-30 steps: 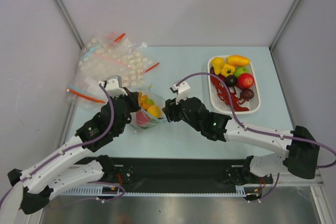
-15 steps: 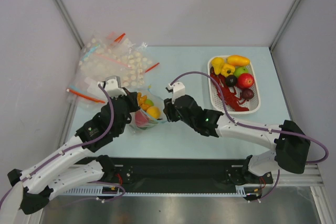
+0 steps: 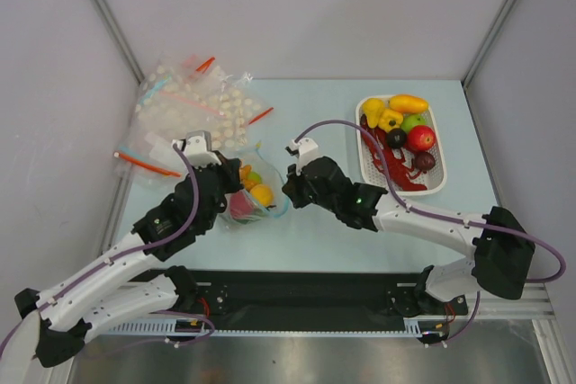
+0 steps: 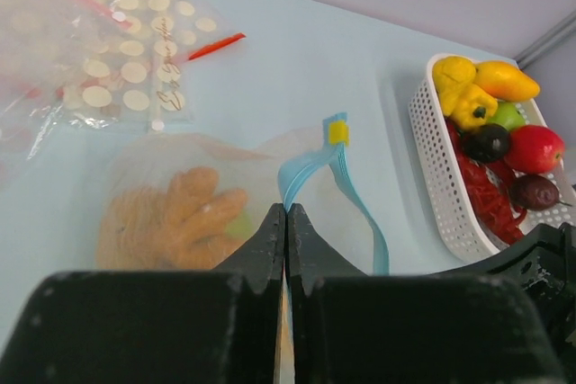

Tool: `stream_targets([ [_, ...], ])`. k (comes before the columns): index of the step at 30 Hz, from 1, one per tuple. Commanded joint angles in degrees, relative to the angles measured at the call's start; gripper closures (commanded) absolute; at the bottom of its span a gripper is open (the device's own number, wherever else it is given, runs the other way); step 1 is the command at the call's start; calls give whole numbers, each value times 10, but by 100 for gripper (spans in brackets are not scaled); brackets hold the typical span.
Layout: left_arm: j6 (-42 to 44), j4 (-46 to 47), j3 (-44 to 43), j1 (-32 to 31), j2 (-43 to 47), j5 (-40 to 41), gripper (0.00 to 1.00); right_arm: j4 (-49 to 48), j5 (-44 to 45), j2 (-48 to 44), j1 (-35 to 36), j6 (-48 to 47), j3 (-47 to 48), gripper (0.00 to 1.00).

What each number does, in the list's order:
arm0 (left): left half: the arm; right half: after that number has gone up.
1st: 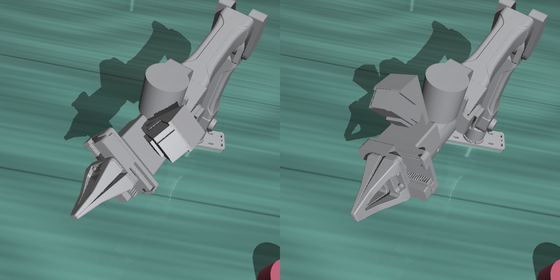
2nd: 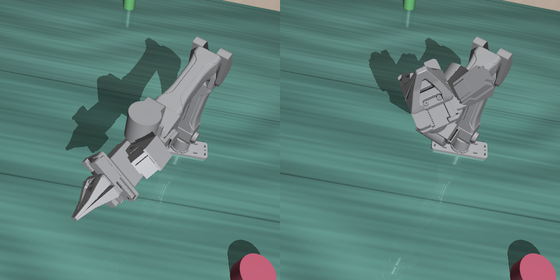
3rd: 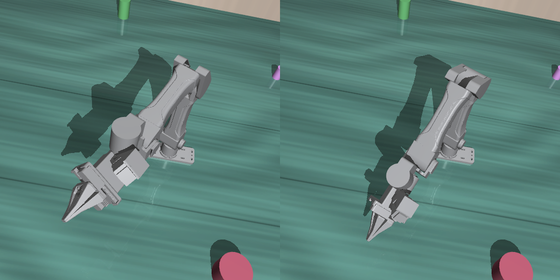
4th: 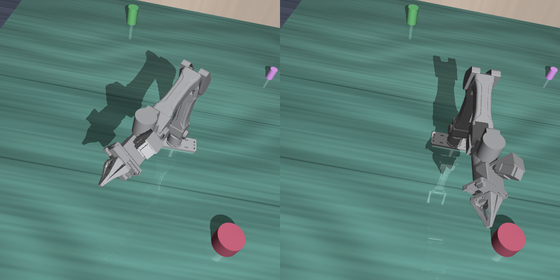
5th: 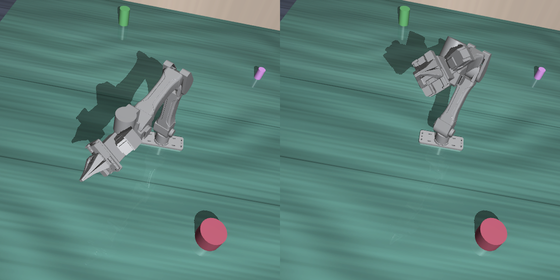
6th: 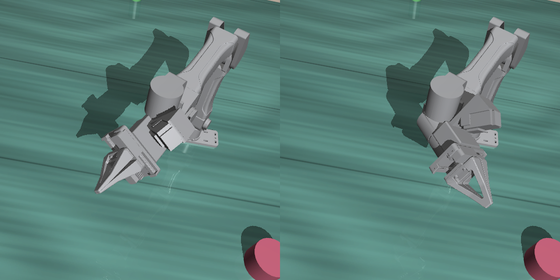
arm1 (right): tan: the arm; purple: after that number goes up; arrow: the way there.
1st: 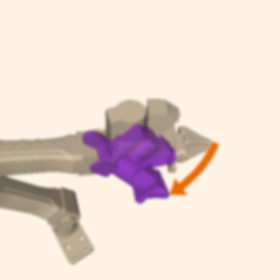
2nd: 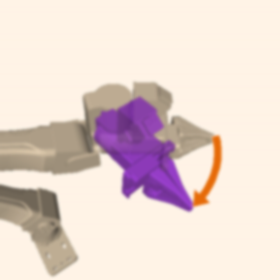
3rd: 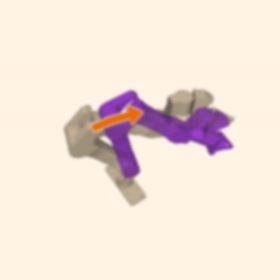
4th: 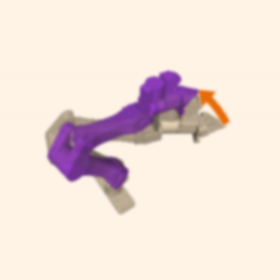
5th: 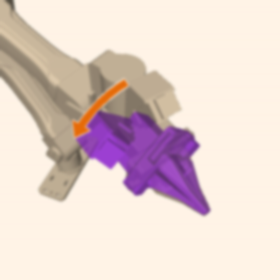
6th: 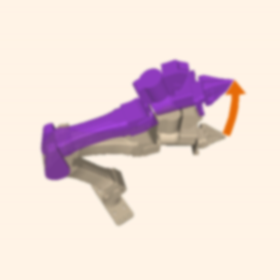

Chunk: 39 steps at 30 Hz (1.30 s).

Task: Place the food in the zip-top bag and seal the zipper
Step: Adjust the zipper food storage bag at the center of the board.

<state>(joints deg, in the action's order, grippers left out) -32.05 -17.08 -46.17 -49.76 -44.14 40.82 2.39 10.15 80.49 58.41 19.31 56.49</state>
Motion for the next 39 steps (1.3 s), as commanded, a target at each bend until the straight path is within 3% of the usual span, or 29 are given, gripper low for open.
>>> stream_targets([
  [1, 29, 72, 5, -3, -9, -58, 97, -14, -12, -45, 2, -12, 16, 100],
  [7, 54, 93, -6, -3, -37, -138, 96, -57, -12, -124, 2, -22, -26, 100],
  [14, 61, 150, 25, -3, -8, -197, 95, -113, -15, -223, 1, -30, -81, 100],
  [20, 67, 194, 42, -3, -5, -256, 93, -123, -26, -219, 1, -31, -86, 100],
  [28, 85, 217, 18, -3, -110, -339, 100, -130, -13, -176, -1, -32, -84, 100],
  [33, 91, 235, 20, -3, -122, -378, 100, -149, -15, -176, -3, -30, -97, 100],
  [37, 94, 239, 23, -2, -115, -382, 87, -150, -16, -177, -9, -22, -101, 100],
  [39, 96, 229, 21, -3, -112, -382, 73, -150, -21, -176, -16, -13, -103, 100],
])
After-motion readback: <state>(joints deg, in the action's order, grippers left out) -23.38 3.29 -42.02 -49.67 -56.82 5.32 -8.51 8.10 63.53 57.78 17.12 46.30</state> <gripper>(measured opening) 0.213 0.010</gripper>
